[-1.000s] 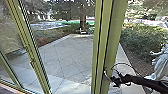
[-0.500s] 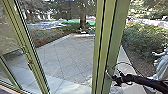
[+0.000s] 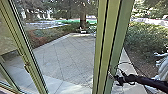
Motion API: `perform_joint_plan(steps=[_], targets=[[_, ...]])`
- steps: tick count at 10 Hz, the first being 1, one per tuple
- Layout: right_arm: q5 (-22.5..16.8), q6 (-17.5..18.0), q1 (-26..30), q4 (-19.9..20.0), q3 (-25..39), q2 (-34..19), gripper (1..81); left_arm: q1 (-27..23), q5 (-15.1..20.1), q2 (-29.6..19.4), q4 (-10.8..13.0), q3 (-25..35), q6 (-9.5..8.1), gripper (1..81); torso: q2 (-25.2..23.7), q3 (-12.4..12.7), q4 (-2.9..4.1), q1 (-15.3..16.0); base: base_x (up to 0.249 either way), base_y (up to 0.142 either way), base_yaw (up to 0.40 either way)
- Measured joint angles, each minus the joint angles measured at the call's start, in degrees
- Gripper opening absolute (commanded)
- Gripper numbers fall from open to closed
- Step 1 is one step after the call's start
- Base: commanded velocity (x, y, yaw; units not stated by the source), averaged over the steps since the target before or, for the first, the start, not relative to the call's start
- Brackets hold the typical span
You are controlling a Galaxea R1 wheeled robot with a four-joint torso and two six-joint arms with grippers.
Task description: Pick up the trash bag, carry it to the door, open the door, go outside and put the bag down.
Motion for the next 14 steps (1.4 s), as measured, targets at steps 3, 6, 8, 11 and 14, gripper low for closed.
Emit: perform_joint_plan(steps=[3,6,8,11,14], targets=[[-0.1,1.4,1.8,-0.1,1.7,-2.4,81.1,-0.2,0.0,0.0,0.0,0.0,0.00,1.0,0.1,-0.1,0.00,0.1,0.000,0.000,0.000],[0.3,1.7,3.7,0.2,3.4,-4.9,81.1,-0.1,0.0,0.0,0.0,0.0,0.00,1.0,0.2,-0.1,0.02,0.1,0.000,0.000,0.000],[0.4,1.5,4.5,0.0,4.4,-6.0,81.1,-0.1,0.0,0.0,0.0,0.0,0.00,1.0,0.2,-0.1,0.02,0.2,0.000,0.000,0.000],[-1.2,0.8,6.2,-1.8,6.1,-7.8,81.1,0.1,0.0,0.0,0.1,0.0,0.02,1.0,0.2,-0.1,0.07,0.2,0.000,0.000,0.000],[-2.2,2.8,8.2,-3.9,9.9,-11.0,81.1,0.2,0.0,0.3,0.1,0.0,0.02,1.0,0.2,-0.1,0.09,0.2,0.000,0.000,0.000]])
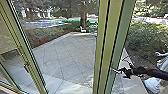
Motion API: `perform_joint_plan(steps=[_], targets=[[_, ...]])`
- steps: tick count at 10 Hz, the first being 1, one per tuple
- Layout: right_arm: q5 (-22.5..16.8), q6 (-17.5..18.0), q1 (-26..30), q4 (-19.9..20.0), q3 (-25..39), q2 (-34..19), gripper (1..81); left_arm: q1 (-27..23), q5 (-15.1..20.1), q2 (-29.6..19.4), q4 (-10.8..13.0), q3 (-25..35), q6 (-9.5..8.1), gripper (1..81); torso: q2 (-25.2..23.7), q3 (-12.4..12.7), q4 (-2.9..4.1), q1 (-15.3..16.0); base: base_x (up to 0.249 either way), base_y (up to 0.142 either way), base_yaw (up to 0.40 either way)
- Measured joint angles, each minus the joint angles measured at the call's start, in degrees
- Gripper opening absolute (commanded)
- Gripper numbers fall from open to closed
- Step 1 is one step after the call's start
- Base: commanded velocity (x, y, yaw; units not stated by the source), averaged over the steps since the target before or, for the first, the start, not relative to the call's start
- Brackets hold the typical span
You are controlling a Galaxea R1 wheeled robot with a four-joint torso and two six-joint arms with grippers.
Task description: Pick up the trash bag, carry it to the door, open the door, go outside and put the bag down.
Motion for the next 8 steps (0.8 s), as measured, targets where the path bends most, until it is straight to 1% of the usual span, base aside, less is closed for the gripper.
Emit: perform_joint_plan(steps=[2,5,7,8], targets=[[-0.9,1.3,1.9,-1.1,2.6,-2.8,81.1,0.0,0.0,0.0,0.0,0.0,0.00,1.0,0.0,0.0,0.00,0.0,0.000,0.000,0.000],[-2.9,2.3,3.6,-3.1,3.7,-6.2,81.1,0.0,0.0,0.1,0.0,0.0,0.00,1.0,0.0,0.0,0.00,0.0,0.000,0.000,0.000],[-2.8,2.2,4.9,-4.6,4.5,-8.5,81.1,0.0,0.0,0.1,0.1,0.0,0.00,1.0,0.0,0.1,0.00,0.0,0.000,0.000,0.000],[-2.6,1.9,5.6,-5.4,4.9,-9.7,81.1,0.0,0.1,0.1,0.1,0.0,0.00,1.0,0.0,0.9,0.00,0.0,0.000,0.000,0.000]])
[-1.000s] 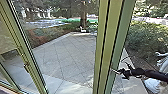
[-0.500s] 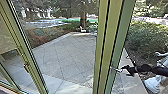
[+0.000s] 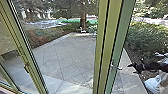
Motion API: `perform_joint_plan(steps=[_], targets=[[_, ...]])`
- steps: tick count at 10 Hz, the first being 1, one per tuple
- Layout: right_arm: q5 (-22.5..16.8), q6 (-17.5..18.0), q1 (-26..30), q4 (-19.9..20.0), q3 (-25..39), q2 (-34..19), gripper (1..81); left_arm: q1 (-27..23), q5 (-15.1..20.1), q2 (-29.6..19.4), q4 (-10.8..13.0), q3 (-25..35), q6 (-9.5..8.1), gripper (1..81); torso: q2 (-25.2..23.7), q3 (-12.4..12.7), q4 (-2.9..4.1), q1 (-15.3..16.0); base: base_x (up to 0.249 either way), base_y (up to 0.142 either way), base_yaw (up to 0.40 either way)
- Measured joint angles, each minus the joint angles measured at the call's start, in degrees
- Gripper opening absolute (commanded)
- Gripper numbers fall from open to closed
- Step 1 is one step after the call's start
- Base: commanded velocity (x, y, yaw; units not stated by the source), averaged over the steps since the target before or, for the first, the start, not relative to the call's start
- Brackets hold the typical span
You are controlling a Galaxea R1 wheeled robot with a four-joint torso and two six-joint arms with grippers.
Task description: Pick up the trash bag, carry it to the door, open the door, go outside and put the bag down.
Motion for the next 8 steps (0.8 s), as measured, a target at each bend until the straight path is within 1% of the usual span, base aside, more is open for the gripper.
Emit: perform_joint_plan(steps=[2,3,4,6,7,8], targets=[[1.1,-0.9,1.7,-1.9,0.1,-1.4,81.1,0.2,0.0,0.1,0.0,0.0,0.00,1.0,0.0,0.7,0.00,0.0,0.000,0.000,0.000],[1.3,-1.5,2.1,-3.1,-0.2,-1.4,81.1,0.3,0.0,0.1,0.0,0.0,0.00,1.0,0.0,0.7,0.00,0.0,0.000,0.000,0.000],[1.1,-1.8,2.4,-4.0,-0.2,-1.3,81.1,0.3,0.0,0.1,0.0,0.0,0.00,1.0,0.0,0.7,0.00,0.0,0.000,0.000,0.000],[0.2,-1.9,2.4,-4.4,-0.2,-1.4,81.1,0.4,0.1,0.1,0.0,0.0,0.00,1.0,0.0,1.0,0.00,0.0,0.000,0.000,0.000],[0.1,-1.9,2.5,-4.4,-0.2,-1.4,81.1,0.6,0.2,0.1,0.0,0.0,0.00,1.0,0.0,1.9,0.00,0.0,0.000,0.000,0.000],[0.1,-1.9,2.5,-4.9,-0.1,-1.4,81.1,0.8,0.4,0.1,0.0,0.0,0.02,1.0,0.0,3.3,0.00,0.0,0.000,0.000,0.000]])
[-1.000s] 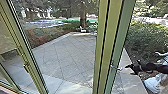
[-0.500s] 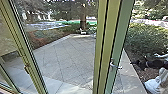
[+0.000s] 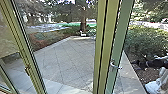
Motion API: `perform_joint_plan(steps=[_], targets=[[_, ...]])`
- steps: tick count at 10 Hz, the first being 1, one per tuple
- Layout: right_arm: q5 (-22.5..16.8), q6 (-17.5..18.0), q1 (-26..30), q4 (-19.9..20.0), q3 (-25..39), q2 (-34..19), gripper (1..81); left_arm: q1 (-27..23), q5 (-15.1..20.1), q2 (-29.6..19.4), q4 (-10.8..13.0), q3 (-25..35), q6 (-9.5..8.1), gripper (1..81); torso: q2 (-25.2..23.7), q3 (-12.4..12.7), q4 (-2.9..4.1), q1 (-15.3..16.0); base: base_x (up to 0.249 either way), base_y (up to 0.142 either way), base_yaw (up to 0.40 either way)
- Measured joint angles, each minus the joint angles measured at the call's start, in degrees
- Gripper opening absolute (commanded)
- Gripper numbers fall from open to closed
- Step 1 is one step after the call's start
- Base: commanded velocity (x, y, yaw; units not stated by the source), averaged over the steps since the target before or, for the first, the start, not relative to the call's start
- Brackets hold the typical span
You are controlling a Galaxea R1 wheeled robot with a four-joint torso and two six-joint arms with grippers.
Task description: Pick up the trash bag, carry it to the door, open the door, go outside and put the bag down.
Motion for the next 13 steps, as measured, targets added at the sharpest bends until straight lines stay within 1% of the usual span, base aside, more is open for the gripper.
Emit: perform_joint_plan(steps=[1,2,4,6,7,8,10,11,12,13], targets=[[0.0,0.0,0.3,-0.5,0.4,-0.3,81.1,0.1,0.0,0.1,0.0,0.0,-0.02,1.0,0.0,1.2,0.00,0.0,0.000,0.000,0.000],[0.0,-0.1,1.4,-1.5,0.7,-1.3,81.1,0.1,0.0,0.3,0.3,0.0,-0.02,1.0,0.0,1.6,0.00,-0.1,0.000,0.000,0.000],[-2.6,-0.1,2.1,-5.3,0.7,-1.8,81.1,0.3,0.0,0.4,0.4,0.0,-0.02,1.0,0.0,1.8,0.00,-0.1,0.000,0.000,0.000],[-4.8,-0.2,3.3,-10.5,1.9,-2.2,81.1,0.3,0.0,0.5,0.4,-0.1,0.00,1.0,0.0,1.8,0.00,-0.1,0.000,0.000,0.000],[-5.2,-0.2,4.5,-13.5,2.3,-2.8,81.1,0.3,0.0,0.7,0.5,-0.2,-0.02,1.0,0.0,1.8,0.00,-0.1,0.000,0.000,0.000],[-7.1,-0.2,5.4,-17.3,2.6,-3.4,81.1,0.3,0.0,0.8,0.5,-0.2,-0.02,1.0,0.0,1.8,0.00,-0.1,0.000,0.000,0.000],[-12.5,0.0,6.8,-24.2,3.9,-3.8,81.1,0.3,0.0,0.7,0.5,-0.2,-0.02,1.0,0.0,1.8,0.00,-0.1,0.000,0.000,0.000],[-14.2,-1.0,7.6,-26.1,4.6,-3.7,81.1,0.3,0.0,0.8,0.5,-0.2,-0.02,1.0,0.0,1.8,0.00,-0.1,0.000,0.000,0.000],[-15.7,-3.8,8.0,-27.2,5.0,-3.7,81.1,0.3,0.0,0.7,0.5,-0.2,-0.02,1.0,0.0,1.8,0.00,-0.1,0.000,0.000,0.000],[-17.7,-5.2,8.2,-28.9,5.1,-3.3,81.1,0.3,0.0,0.7,0.5,-0.2,-0.02,1.0,0.0,1.8,0.00,-0.1,0.000,0.000,0.000]])
